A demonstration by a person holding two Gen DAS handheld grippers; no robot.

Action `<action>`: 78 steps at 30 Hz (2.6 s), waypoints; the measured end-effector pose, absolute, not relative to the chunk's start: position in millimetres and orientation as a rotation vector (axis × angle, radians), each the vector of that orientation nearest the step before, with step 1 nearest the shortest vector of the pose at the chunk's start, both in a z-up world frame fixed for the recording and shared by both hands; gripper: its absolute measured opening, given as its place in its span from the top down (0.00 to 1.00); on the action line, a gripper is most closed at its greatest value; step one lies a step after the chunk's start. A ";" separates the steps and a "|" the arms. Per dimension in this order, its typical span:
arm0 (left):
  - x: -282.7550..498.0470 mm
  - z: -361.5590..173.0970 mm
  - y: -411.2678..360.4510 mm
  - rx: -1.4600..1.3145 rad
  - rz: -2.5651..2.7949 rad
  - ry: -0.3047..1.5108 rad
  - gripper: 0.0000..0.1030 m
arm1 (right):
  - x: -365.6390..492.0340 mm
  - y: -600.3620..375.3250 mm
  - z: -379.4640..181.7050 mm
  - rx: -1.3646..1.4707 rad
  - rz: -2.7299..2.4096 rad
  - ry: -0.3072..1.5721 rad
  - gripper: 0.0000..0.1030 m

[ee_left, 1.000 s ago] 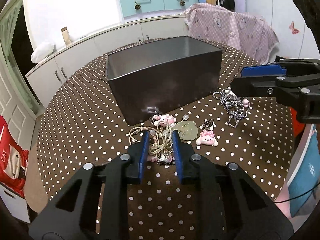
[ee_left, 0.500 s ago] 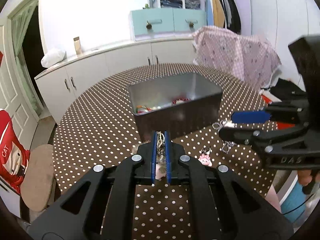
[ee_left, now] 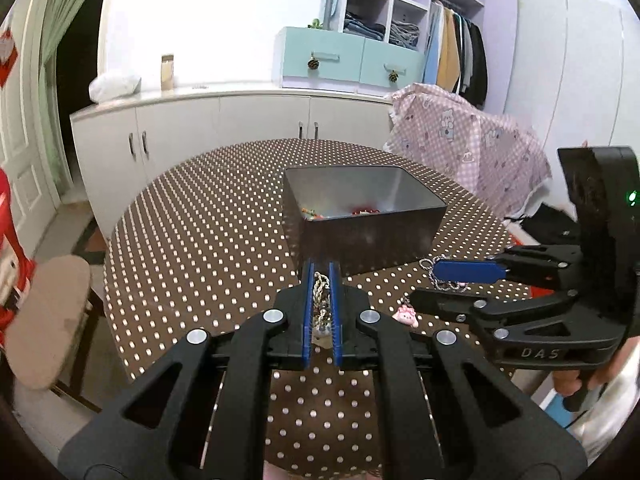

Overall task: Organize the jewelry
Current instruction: 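Lift the string bundle with the left gripper while the right gripper grasps a small white charm, then carry both charms over the grey box and open both grippers inside it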

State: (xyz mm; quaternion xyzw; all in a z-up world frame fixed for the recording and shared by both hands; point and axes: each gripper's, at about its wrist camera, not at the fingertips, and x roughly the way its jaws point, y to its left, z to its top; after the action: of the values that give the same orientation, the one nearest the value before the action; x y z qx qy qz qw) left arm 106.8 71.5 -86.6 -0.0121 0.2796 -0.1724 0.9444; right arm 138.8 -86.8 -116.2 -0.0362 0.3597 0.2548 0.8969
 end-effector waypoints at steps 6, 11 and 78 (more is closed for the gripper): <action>105.4 -103.5 91.3 -0.101 -0.340 0.606 0.92 | 138.1 -66.7 -123.4 -0.120 0.570 0.764 0.60; 101.6 -114.2 102.4 -0.132 -0.338 0.613 0.92 | 140.0 -49.5 -130.8 -0.167 0.586 0.780 0.61; 124.8 -112.0 63.6 0.091 -0.281 0.629 0.82 | 148.0 -106.6 -90.9 -0.081 0.494 0.661 0.89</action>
State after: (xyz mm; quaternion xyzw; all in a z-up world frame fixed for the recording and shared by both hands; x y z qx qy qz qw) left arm 124.8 63.6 -112.0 0.0445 0.3083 -0.1377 0.9402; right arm 148.0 -106.6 -90.9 -0.0395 0.3212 0.2400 0.9153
